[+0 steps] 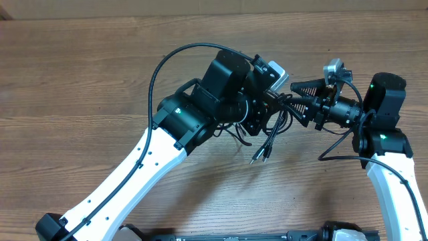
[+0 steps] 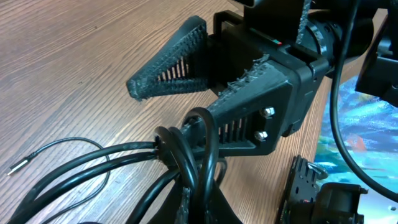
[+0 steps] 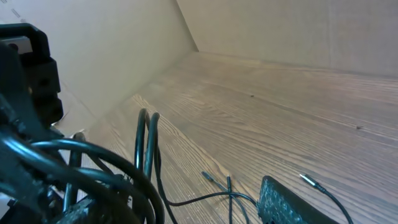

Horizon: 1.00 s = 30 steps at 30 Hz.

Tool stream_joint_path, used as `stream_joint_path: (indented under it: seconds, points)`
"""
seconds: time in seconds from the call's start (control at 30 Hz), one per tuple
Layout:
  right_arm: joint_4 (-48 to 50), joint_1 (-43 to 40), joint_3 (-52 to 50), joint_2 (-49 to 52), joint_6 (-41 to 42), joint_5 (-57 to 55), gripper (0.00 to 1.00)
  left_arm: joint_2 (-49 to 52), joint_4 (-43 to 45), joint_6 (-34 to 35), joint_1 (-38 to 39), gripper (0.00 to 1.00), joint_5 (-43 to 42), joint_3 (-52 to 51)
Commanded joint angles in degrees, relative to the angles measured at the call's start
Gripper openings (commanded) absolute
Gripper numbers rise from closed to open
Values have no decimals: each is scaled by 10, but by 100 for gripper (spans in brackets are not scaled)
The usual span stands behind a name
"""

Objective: Untangle cables

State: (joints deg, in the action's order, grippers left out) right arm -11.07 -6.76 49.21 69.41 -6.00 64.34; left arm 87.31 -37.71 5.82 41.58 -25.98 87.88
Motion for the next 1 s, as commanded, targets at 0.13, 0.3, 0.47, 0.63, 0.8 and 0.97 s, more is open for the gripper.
stream_joint_path:
  seconds: [0.13,0.3,0.47,0.63,0.8,0.97]
  points:
    - [17,0,6,0,0,-3,65,-3,1,-9,17,4,-79,14]
    - [22,0,6,1,2,-49,66,-3,0,-9,36,4,-101,14]
    - [21,0,6,1,3,-115,68,-3,0,-9,61,4,-106,14]
    - [16,0,6,1,8,-185,69,-3,-5,-9,73,4,-120,14]
    - [1,0,6,1,48,-316,74,-3,-24,-9,72,4,-130,14]
    - [-25,-1,6,1,63,-427,77,-3,-26,-9,72,4,-146,14]
